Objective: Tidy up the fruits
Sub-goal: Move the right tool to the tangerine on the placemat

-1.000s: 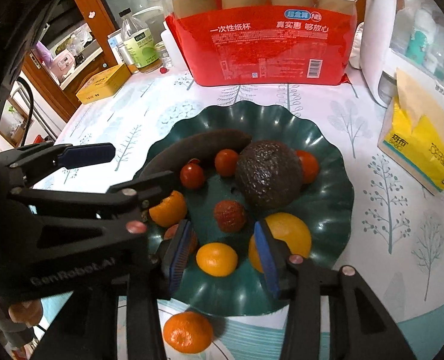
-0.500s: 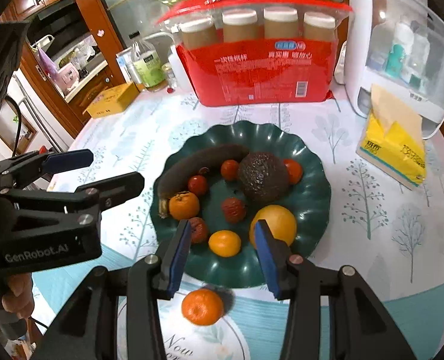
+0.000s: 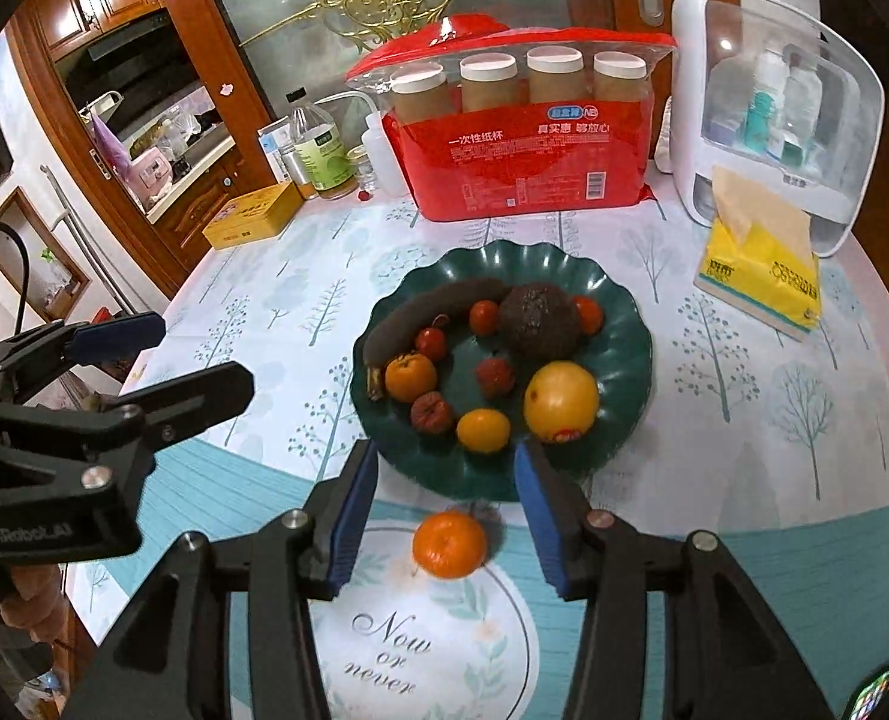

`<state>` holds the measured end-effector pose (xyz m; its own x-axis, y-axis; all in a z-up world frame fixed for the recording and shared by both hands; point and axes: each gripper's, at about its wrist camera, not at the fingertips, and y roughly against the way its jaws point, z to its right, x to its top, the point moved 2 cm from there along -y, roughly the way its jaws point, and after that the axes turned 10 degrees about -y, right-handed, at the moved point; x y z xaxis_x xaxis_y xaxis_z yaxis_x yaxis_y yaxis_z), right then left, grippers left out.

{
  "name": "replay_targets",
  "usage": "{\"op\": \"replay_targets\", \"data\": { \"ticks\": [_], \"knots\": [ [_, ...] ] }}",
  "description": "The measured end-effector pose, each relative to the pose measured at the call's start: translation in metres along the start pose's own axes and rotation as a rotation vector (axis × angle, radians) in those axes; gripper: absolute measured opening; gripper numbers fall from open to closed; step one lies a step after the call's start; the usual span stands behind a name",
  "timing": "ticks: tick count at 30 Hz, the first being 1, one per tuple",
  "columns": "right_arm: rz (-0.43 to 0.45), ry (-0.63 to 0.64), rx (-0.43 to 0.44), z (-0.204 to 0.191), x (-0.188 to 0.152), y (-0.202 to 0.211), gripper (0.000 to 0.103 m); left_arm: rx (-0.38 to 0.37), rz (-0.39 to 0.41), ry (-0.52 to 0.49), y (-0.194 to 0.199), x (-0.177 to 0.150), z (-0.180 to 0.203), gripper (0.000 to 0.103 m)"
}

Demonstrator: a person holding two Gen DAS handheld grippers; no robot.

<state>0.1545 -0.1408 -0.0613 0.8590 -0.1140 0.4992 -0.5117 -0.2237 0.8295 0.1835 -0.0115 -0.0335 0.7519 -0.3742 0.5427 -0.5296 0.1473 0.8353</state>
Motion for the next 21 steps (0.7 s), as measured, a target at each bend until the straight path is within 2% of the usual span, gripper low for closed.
{"op": "replay_targets", "data": {
  "ticks": [6, 9, 16, 21],
  "knots": [
    [0.021, -0.011, -0.028, 0.003, -0.021, 0.005, 0.059, -0.009, 0.015, 0.012, 0.003, -0.027, 0.000, 0.091],
    [0.006, -0.018, -0.035, 0.004, -0.032, -0.001, 0.059, -0.024, 0.008, 0.040, -0.004, -0.043, -0.002, 0.091],
    [-0.026, 0.008, -0.067, 0.004, -0.055, -0.024, 0.060, -0.004, -0.023, 0.080, -0.031, -0.078, -0.001, 0.091],
    [-0.049, 0.029, -0.073, 0.004, -0.068, -0.045, 0.060, -0.009, -0.053, 0.148, -0.056, -0.099, -0.002, 0.091]
  ]
}}
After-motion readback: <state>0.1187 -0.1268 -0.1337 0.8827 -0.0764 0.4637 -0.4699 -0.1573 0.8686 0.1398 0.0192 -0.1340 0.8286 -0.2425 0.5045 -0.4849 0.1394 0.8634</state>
